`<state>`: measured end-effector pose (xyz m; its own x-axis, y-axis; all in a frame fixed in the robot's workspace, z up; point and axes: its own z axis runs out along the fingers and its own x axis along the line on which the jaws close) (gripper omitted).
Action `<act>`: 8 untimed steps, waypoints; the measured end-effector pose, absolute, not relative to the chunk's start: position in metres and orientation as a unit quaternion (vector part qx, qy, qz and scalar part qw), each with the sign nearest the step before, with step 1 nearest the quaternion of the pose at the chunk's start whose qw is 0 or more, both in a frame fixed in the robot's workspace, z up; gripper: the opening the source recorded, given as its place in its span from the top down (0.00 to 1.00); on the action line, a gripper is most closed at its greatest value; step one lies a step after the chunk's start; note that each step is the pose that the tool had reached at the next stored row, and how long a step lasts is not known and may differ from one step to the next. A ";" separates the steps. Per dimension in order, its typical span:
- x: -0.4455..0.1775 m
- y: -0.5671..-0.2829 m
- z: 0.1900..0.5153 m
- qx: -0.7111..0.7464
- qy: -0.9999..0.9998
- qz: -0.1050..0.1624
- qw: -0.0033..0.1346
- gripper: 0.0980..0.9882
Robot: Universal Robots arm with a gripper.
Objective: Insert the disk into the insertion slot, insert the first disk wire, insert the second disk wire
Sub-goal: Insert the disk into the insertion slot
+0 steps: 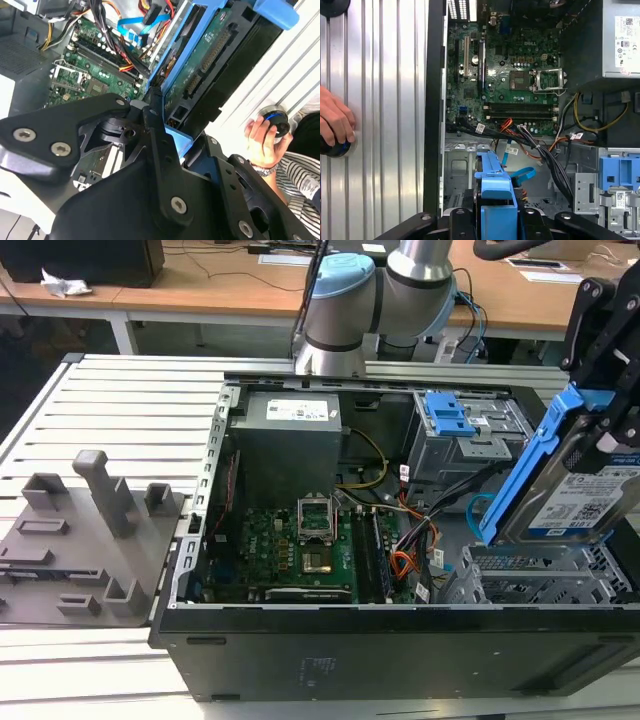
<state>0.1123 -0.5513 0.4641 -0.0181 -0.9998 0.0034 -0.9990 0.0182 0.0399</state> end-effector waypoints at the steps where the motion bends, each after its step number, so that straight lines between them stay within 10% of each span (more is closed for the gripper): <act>1: 0.112 -0.552 0.463 0.700 -0.713 -0.013 0.015 0.70; 8: 0.114 -0.555 0.447 0.701 -0.713 -0.013 0.015 0.70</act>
<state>0.1137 -0.5546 0.4466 -0.0181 -0.9998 0.0033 -0.9990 0.0182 0.0399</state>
